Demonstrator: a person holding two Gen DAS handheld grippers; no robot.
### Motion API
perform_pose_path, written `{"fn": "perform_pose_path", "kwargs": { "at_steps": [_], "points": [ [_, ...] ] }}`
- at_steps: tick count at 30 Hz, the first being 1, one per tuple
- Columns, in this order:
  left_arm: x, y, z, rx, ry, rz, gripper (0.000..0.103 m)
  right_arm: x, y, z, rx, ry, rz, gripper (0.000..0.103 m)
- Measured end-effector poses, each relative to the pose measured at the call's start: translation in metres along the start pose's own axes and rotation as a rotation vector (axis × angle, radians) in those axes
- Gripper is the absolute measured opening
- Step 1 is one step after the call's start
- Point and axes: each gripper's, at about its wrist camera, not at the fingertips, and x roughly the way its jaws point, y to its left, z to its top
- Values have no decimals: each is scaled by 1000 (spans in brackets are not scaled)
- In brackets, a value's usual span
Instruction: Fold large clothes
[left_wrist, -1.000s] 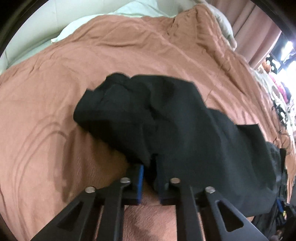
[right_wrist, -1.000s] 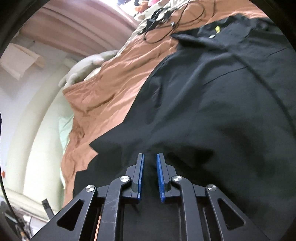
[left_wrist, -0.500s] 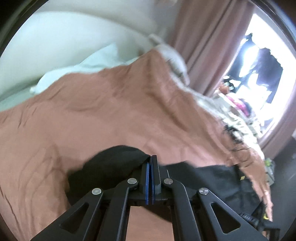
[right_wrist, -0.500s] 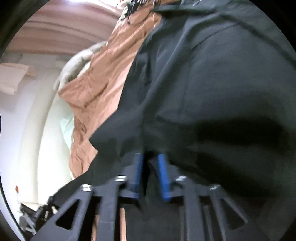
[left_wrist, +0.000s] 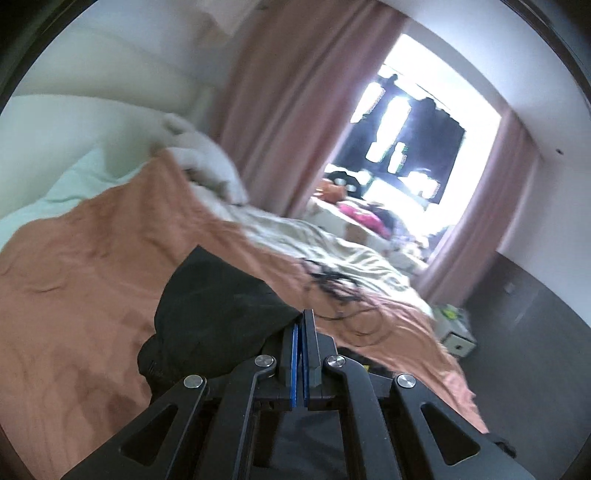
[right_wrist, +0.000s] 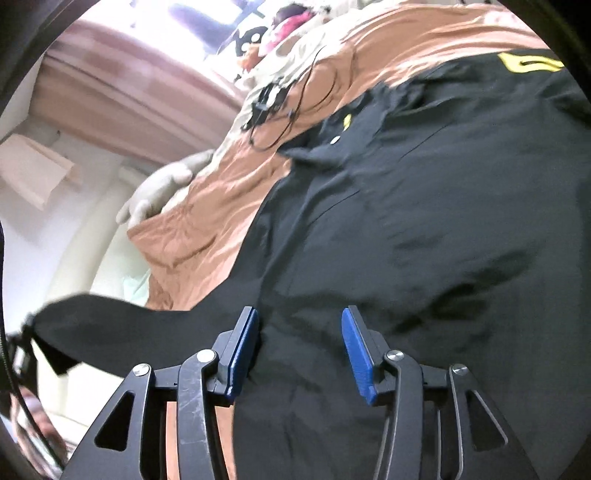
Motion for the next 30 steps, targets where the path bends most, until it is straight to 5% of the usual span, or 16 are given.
{"fn": "perform_pose_path", "kwargs": {
  "at_steps": [3,5,14,27,29,30],
  "points": [
    [10,-37,0,46,15,-48,1,-32,-11,0,-27,-46,-21,50],
    [21,-60,-1,64,33,-88,1,-44,-19,-1,-24,-79,-46,60],
    [66,-141,-27,142,128,-255,1,-54,-64,31,97,-117,-65,60],
    [166,-195,-146,136,396,-406,1,-93,-129,58,326,-267,-103,60],
    [179,-205,-169,163,473,-359,7,-95,-136,59,347,-281,-117,60],
    [186,-208,-180,180,528,-348,24,-96,-139,60,356,-286,-121,60]
  ]
}}
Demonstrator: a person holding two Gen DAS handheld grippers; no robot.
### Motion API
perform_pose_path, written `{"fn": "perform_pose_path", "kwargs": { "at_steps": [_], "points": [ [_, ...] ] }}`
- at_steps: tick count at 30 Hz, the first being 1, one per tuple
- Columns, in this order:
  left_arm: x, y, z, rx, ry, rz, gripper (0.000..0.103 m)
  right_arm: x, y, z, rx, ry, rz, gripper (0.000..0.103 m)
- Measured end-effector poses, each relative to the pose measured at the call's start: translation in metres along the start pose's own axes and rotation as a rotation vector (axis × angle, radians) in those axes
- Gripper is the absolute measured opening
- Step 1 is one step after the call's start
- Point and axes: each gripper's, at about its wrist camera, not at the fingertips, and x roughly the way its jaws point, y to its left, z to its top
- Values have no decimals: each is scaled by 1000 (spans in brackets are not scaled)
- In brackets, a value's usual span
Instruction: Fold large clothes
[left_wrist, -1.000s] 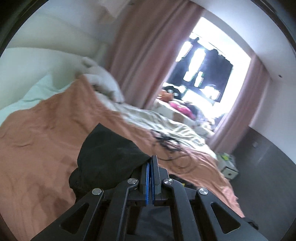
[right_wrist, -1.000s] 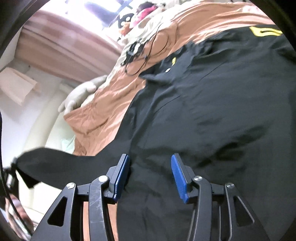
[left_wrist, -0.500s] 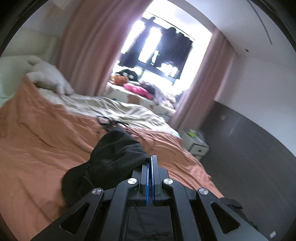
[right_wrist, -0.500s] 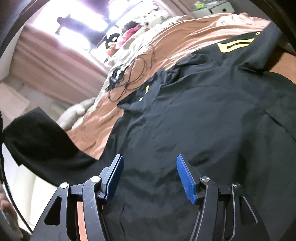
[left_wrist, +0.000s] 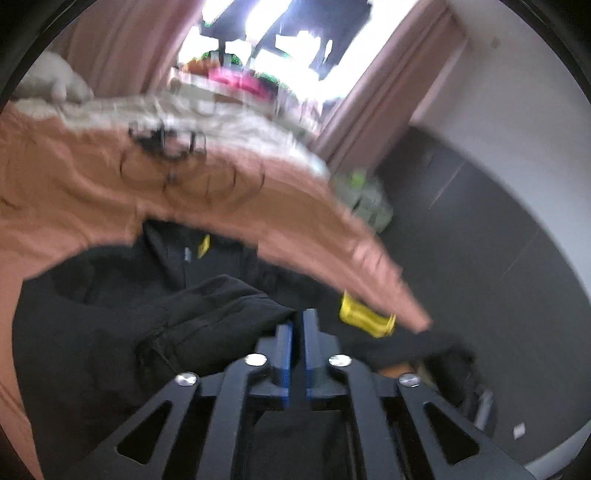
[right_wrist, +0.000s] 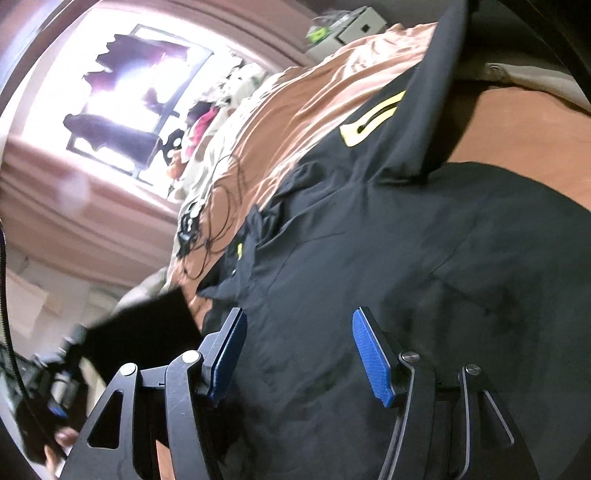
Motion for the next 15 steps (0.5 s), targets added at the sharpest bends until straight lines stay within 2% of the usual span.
{"fn": "perform_pose_path", "kwargs": {
  "at_steps": [1,3,4,12,15],
  "points": [
    [9,0,-6,2,47,-10,49,0,-3,1,9,-4,-5,60],
    [15,4,-19,0,81,-32,75,1,-6,3,18,-1,-10,60],
    [12,10,-24,-2,80,-30,81,2,-7,4,17,2,-9,60],
    [-41,74,-44,-86,53,38,83,21,26,-13,-99,68,-5,60],
    [-65,96,-48,-117,39,31,86,28,46,-25,-169,90,-7,60]
  ]
}}
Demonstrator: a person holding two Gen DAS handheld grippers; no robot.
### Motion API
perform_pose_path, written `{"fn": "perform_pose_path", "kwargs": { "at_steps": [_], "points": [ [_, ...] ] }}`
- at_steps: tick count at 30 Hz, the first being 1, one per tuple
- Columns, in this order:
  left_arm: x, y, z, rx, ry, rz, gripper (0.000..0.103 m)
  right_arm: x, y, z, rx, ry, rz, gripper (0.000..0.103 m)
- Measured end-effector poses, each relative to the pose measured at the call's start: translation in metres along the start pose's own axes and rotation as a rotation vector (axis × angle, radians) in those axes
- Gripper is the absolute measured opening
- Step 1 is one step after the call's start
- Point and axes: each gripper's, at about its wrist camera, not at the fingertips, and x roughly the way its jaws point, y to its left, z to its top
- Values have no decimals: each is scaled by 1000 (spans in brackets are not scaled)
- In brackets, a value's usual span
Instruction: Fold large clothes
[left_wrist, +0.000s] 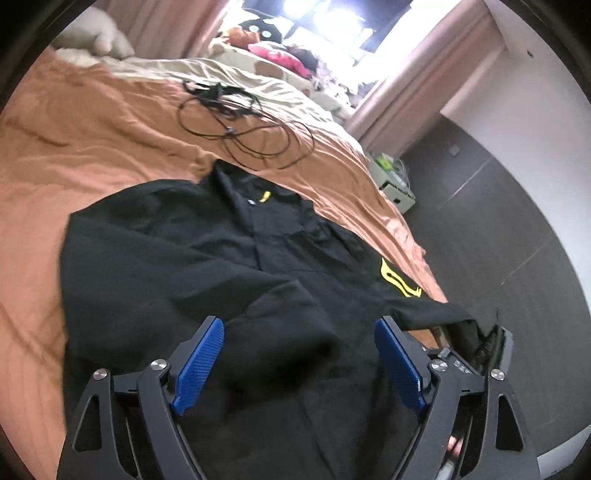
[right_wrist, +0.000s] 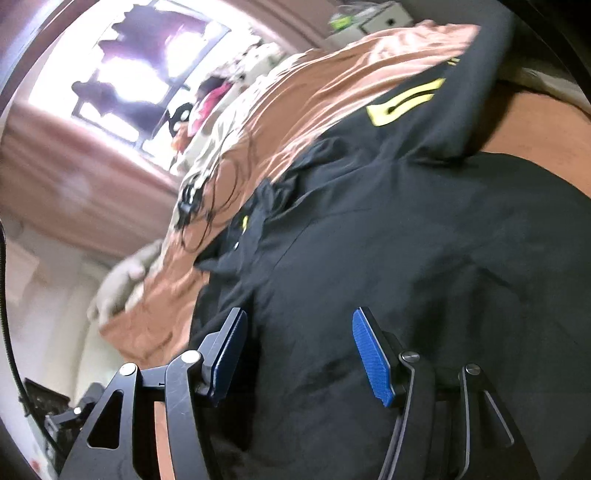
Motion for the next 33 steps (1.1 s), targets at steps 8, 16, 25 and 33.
{"fn": "perform_pose_path", "kwargs": {
  "at_steps": [8,16,25,33],
  "points": [
    [-45,62,-19,-31,-36,208,86,25,50,-30,-212,68,-29,60],
    [-77,127,-46,-142,-45,304,86,74,91,-80,-490,225,-177,78],
    [-97,155,-64,-229,-48,339,86,108,89,-120,-761,248,-500,62],
    [-86,141,-64,-196,-28,335,86,51,55,-52,-432,110,-333,23]
  ]
}}
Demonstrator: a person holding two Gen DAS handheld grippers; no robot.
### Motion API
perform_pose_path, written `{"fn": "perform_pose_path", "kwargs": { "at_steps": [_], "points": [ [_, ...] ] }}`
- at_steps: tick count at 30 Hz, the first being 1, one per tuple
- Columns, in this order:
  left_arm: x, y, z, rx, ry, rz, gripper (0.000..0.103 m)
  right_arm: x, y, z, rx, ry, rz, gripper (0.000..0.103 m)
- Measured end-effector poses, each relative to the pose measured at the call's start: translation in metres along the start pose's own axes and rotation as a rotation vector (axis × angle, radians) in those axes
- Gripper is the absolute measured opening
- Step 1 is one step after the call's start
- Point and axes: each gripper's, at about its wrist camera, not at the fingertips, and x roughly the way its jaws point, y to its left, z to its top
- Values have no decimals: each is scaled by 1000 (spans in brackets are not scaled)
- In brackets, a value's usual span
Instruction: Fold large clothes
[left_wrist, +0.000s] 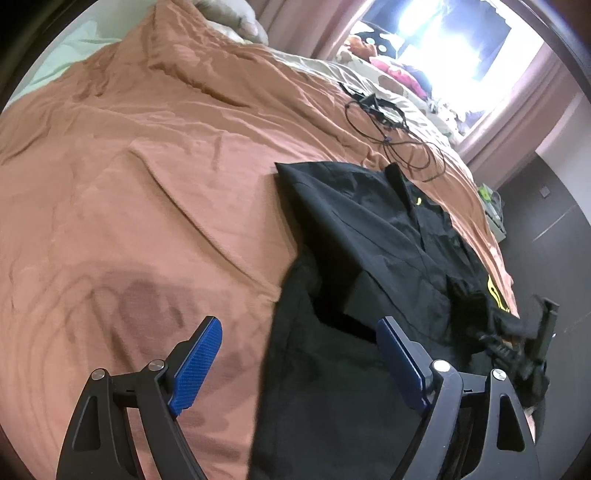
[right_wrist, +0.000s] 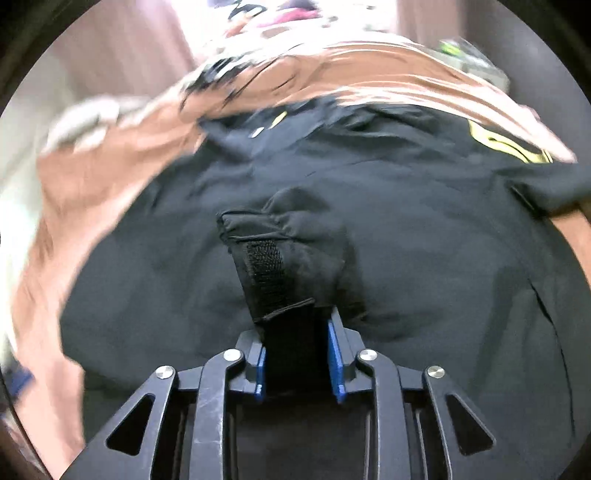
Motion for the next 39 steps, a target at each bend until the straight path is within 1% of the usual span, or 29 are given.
{"fn": "perform_pose_path", "kwargs": {
  "at_steps": [2,3,4,5,6,7,8,9,11,13,17,19,21,22,23,24,26,27,28,29,30,31,33,35,38,39],
  "points": [
    [1,-3,0,14,-2,1,86,-6,-21,4,68,-31,-59,23],
    [2,-5,-1,17,-4,3,86,-9,-39,4,126,-44,-88,23],
    [3,-4,-1,16,-3,2,86,-13,-57,4,190,-54,-103,25],
    [4,-4,-1,13,-2,-2,86,-17,-74,7,242,-54,-100,29],
    [6,-3,-1,7,1,-6,86,-20,-95,8,309,-50,-71,32],
    [7,-2,-1,3,4,-9,86,-22,-106,7,349,-45,-35,42],
    [8,-2,-1,0,5,-10,86,-22,-117,6,392,-36,13,49],
    [10,-2,-1,0,7,-10,86,-20,-129,4,446,-18,79,49],
    [13,-2,-1,-2,8,-9,86,-12,-139,-1,494,20,141,49],
    [16,-2,-2,-5,12,-9,86,-5,-139,-6,507,54,173,49],
    [24,-2,-4,6,20,6,86,9,-127,-15,509,118,215,49],
    [27,-1,-4,13,23,19,86,20,-120,-16,493,123,213,49],
    [31,0,-4,13,25,27,86,26,-112,-11,474,101,214,49],
    [33,1,-3,13,27,33,86,30,-112,-6,463,85,221,40],
    [36,0,-2,13,28,38,86,34,-111,-3,442,67,229,16],
    [39,0,-2,16,32,43,86,37,-112,-1,432,61,248,11],
    [46,-1,-1,23,41,56,86,38,-122,4,475,30,296,9],
    [49,-2,-1,26,44,58,86,32,-131,6,506,-12,308,9],
    [52,-4,-1,29,45,59,86,26,-138,8,520,-44,292,9],
    [54,-4,-1,31,45,61,86,19,-145,8,534,-74,256,9],
    [56,-5,0,36,44,66,86,11,-155,8,554,-110,202,9],
    [59,-7,0,40,44,69,86,7,-161,8,570,-128,181,9],
    [64,-12,1,50,46,71,85,4,-174,5,618,-146,185,9],
    [69,-18,1,71,46,79,82,7,-182,3,657,-144,214,9],
    [81,-25,4,114,49,109,71,11,-179,4,643,-141,200,9],
    [86,-26,6,115,52,117,65,12,-176,7,620,-145,192,9]
  ]
}}
